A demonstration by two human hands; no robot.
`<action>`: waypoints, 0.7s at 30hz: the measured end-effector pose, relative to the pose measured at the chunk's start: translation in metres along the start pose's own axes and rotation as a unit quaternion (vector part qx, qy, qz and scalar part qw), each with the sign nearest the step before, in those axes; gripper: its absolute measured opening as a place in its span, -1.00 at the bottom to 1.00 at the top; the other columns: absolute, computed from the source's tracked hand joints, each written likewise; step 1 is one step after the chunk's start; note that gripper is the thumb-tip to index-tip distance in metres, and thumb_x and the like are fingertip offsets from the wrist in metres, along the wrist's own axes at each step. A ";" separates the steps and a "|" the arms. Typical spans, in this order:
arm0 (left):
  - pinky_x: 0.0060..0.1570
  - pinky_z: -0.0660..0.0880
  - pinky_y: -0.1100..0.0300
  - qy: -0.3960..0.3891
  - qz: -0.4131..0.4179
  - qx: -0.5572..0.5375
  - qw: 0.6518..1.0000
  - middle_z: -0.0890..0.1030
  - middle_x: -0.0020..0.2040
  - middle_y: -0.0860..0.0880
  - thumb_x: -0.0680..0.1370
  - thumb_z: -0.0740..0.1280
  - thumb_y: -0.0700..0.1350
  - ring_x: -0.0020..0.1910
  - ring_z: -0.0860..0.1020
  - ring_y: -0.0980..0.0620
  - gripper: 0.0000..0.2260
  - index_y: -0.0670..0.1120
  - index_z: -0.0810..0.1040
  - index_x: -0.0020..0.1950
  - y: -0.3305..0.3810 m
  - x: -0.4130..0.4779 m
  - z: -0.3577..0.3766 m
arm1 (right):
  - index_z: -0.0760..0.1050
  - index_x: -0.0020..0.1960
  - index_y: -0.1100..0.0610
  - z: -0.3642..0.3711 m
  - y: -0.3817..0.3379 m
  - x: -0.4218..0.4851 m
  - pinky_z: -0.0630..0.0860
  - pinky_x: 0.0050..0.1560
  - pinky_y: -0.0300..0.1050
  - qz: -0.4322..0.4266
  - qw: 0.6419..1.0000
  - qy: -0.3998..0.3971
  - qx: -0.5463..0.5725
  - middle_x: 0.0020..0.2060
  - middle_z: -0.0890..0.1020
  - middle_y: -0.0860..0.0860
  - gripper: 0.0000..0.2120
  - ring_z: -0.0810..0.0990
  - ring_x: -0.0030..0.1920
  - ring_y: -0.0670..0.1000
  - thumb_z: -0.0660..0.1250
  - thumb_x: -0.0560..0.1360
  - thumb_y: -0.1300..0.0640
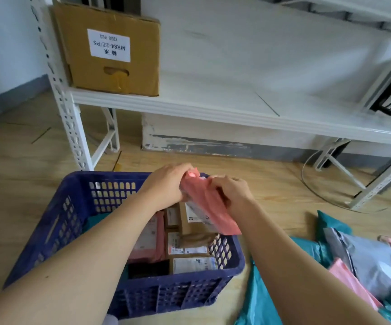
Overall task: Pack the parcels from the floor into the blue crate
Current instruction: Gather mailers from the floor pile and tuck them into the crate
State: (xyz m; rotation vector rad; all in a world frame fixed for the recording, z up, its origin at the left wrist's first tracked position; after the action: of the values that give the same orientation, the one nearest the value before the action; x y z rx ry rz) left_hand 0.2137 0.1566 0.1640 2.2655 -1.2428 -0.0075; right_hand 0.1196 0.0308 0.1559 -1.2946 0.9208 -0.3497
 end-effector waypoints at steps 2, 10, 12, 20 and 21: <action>-0.14 0.50 0.11 -0.011 -0.054 -0.054 0.997 0.63 -0.07 0.03 0.44 0.40 -0.13 -0.06 0.58 0.00 -0.90 0.05 0.53 -0.14 -0.014 -0.002 -0.003 | 0.52 -0.38 0.20 0.008 0.002 0.005 0.54 -0.25 -0.20 -0.030 0.999 -0.012 0.000 -0.49 0.60 0.02 -0.73 0.55 -0.35 0.02 0.29 0.34 0.52; -0.21 0.56 0.02 0.043 -0.330 -0.226 0.915 0.56 0.02 -0.11 0.60 0.22 -0.03 -0.13 0.56 -0.07 -0.70 -0.16 0.46 0.25 -0.082 -0.033 0.007 | 0.57 0.02 0.10 0.013 0.007 0.020 0.46 -0.21 -0.22 -0.114 0.982 0.108 -0.102 -0.11 0.61 0.02 -0.75 0.55 -0.15 -0.01 0.29 0.43 0.35; -0.30 0.56 0.07 0.058 -0.391 -0.341 0.853 0.56 0.02 -0.11 0.55 0.33 -0.09 -0.14 0.55 -0.04 -0.69 -0.18 0.44 0.23 -0.097 -0.042 0.008 | 0.49 -0.13 0.12 0.020 0.020 0.026 0.38 -0.30 -0.19 -0.060 0.982 0.068 -0.168 -0.22 0.53 0.07 -0.89 0.46 -0.26 0.00 0.27 0.44 0.31; -0.29 0.57 0.12 0.012 -0.445 -0.537 0.717 0.61 -0.05 -0.11 0.57 0.27 -0.27 -0.12 0.60 -0.04 -0.84 -0.15 0.49 0.13 -0.120 -0.062 0.022 | 0.17 0.46 0.08 0.064 0.050 0.040 0.59 -0.17 -0.03 0.039 0.989 -0.094 -0.107 0.18 0.52 0.12 -0.43 0.58 0.05 0.10 0.28 0.51 0.23; -0.26 0.57 0.13 -0.004 -0.449 -0.521 0.726 0.61 -0.01 -0.11 0.55 0.30 -0.26 -0.08 0.59 -0.04 -0.82 -0.15 0.49 0.15 -0.123 -0.064 0.026 | 0.14 0.48 0.05 0.067 0.050 0.044 0.60 -0.10 0.03 0.016 0.990 -0.088 -0.107 0.22 0.50 0.12 -0.40 0.56 0.12 0.13 0.27 0.51 0.26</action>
State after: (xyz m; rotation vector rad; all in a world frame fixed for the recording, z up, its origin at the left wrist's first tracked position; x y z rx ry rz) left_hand 0.2659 0.2465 0.0683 1.5446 0.0973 -0.8454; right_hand 0.1841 0.0592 0.0925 -1.4792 0.8452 -0.1106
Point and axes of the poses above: each hand's wrist, its own x-axis towards the middle knuckle, its own z-axis out of the palm, y = z × x, the point moved 3 cm from there along x, towards the middle knuckle
